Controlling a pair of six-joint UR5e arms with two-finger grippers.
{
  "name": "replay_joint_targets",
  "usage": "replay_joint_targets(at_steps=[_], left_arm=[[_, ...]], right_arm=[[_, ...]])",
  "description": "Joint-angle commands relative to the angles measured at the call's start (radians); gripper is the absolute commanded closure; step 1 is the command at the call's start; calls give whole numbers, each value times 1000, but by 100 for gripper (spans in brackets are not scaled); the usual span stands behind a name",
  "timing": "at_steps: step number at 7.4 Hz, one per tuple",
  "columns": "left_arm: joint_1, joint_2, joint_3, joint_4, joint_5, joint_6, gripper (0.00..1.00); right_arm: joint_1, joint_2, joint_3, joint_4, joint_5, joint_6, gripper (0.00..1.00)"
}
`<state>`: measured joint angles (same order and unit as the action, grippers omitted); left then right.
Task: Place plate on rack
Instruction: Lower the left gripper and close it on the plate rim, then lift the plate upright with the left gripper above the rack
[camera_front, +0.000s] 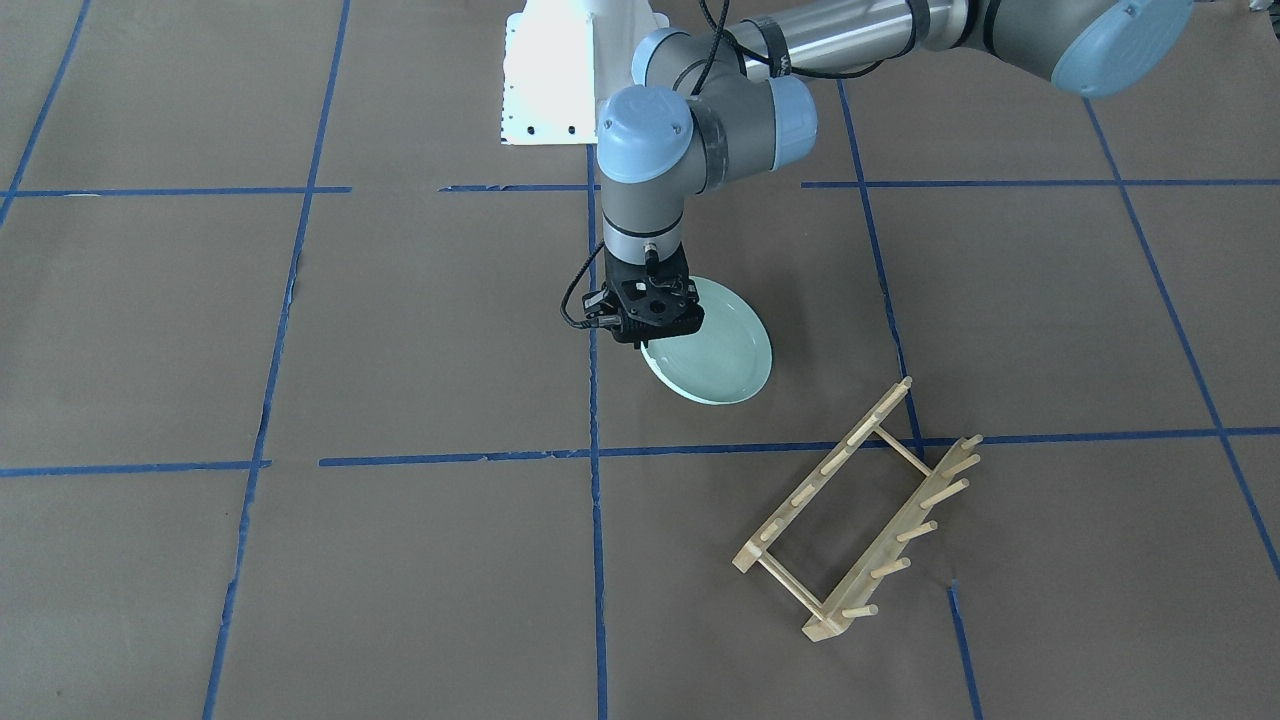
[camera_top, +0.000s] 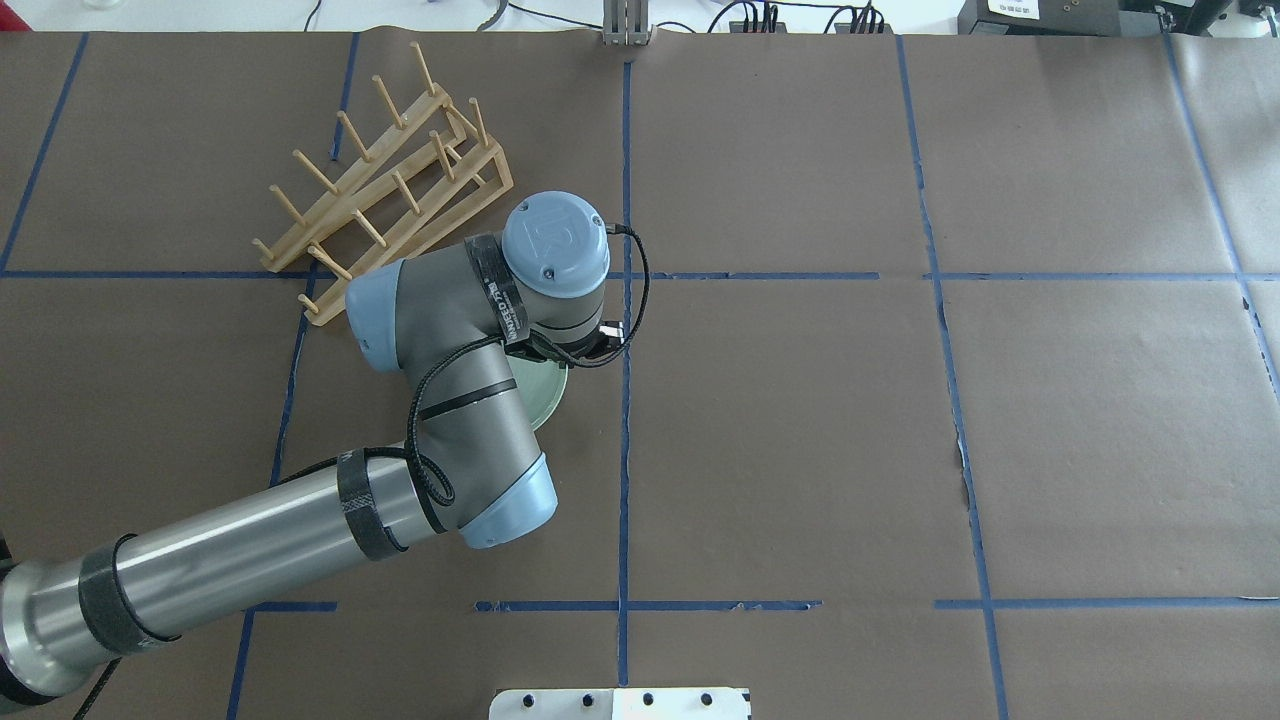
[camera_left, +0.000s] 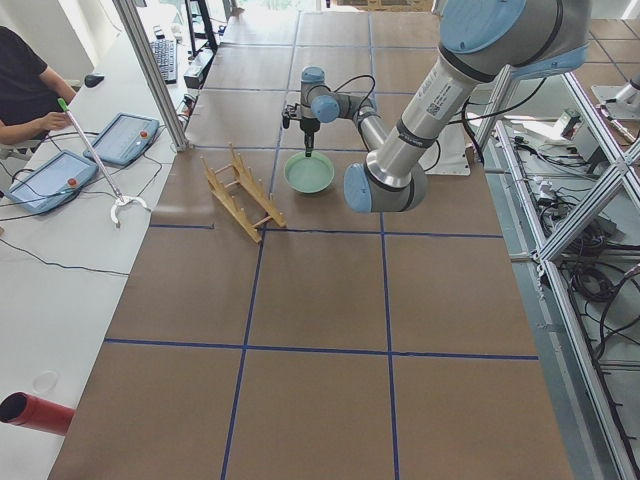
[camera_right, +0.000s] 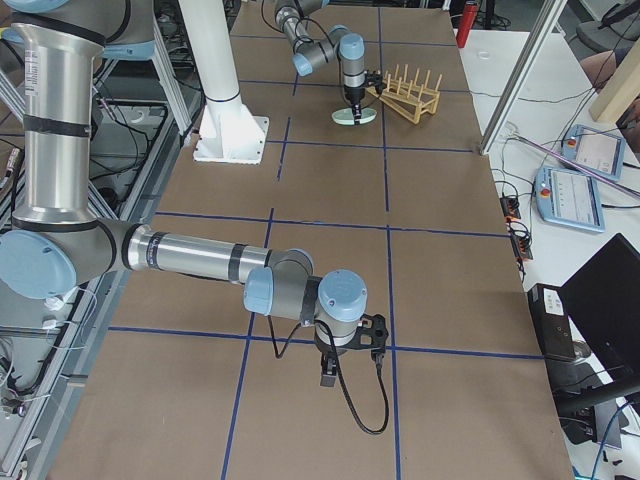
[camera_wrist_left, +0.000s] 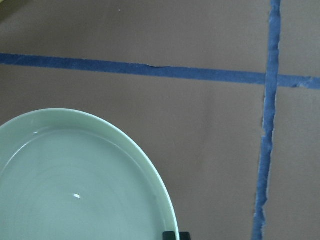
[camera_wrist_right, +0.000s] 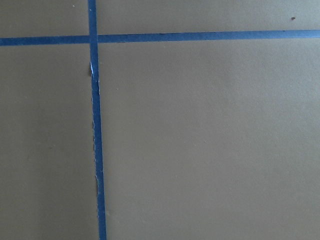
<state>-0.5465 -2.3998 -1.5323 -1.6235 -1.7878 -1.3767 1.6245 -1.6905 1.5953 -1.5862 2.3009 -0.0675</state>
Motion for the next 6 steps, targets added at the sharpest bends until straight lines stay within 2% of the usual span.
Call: replay_joint_targets(at_steps=[1, 3, 4, 5, 6], left_arm=[[-33, 109, -182, -231, 100, -216, 100], [-164, 120, -196, -489, 133, -341, 100], [-209, 146, -193, -662, 133, -405, 100], [-243, 230, -184, -875, 133, -418, 100], [-269, 275, -169, -1013, 133, -421, 100]], right_arm=[[0, 0, 0, 0, 0, 0, 0], [0, 0, 0, 0, 0, 0, 0], [0, 0, 0, 0, 0, 0, 0], [0, 0, 0, 0, 0, 0, 0], [0, 0, 0, 0, 0, 0, 0]])
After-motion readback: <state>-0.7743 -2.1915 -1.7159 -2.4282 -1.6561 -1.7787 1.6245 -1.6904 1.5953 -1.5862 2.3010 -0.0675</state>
